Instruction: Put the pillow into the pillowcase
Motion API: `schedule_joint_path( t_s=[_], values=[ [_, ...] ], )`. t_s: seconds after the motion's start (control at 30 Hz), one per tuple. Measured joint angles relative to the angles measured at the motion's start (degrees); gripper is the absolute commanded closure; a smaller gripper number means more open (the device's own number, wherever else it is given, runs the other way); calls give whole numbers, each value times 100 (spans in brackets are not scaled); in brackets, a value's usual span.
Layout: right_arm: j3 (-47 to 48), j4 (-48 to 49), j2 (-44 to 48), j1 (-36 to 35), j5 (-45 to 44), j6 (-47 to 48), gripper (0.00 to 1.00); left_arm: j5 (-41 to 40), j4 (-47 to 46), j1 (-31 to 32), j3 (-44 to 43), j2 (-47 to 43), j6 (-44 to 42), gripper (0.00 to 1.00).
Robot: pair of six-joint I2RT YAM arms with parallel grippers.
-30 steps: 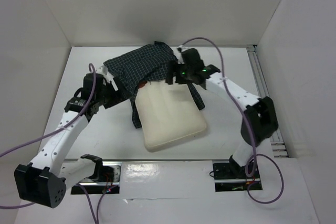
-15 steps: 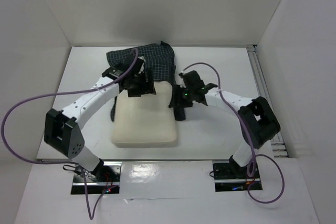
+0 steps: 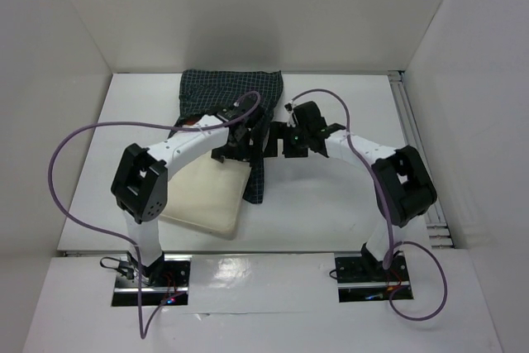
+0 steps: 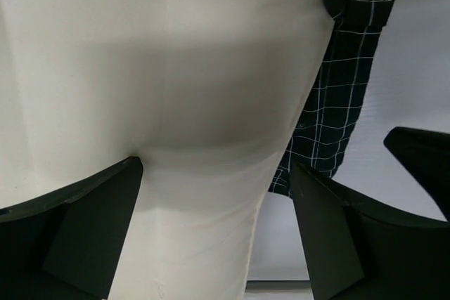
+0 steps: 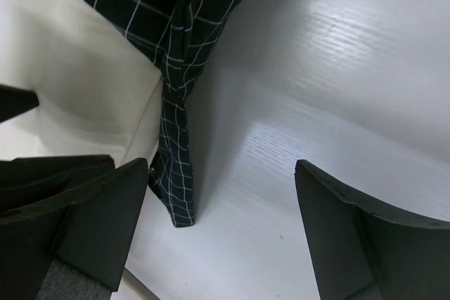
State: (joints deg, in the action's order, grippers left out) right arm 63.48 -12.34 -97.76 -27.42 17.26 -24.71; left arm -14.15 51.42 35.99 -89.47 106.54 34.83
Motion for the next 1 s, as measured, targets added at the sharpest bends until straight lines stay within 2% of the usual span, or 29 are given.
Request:
schedule_joint_path(
  t_s=[0.17,0.27,0.3,0.33,0.37,0.4,0.47,0.5,0.57,0.6,0.63,0.83,1.0],
  values=[
    [-13,68,-144,-129,345,39,9,-160,28,17,37,50,-229,0],
    [-26,212,-223,-236,507,28,11,-116,-72,17,153,83,-369,14],
    [-31,269,-273,-282,551,24,12,-90,-94,17,164,127,-435,23],
    [-50,358,-345,-343,603,4,12,-61,-120,15,166,199,-505,53],
    [-63,417,-413,-393,627,-28,15,-24,-146,11,166,254,-492,79],
    [-94,505,-501,-446,664,-46,21,11,-168,-7,168,319,-579,100],
    [-151,625,-686,-511,710,-105,33,140,-214,-107,160,389,-643,100],
    [-175,697,-754,-533,715,-127,57,260,-225,-170,160,391,-645,100],
    [-229,765,-940,-577,723,-149,85,487,-225,-315,160,354,-623,100],
    [-245,780,-981,-581,715,-184,95,608,-236,-385,160,339,-608,100],
    [-254,804,-1010,-581,713,-232,100,772,-245,-479,160,315,-599,100],
    [-280,848,-640,-581,682,-291,100,1499,-358,-990,-31,223,-284,100],
    [-267,691,466,-625,702,-81,100,1510,-302,-1110,-708,247,302,100]
  ],
)
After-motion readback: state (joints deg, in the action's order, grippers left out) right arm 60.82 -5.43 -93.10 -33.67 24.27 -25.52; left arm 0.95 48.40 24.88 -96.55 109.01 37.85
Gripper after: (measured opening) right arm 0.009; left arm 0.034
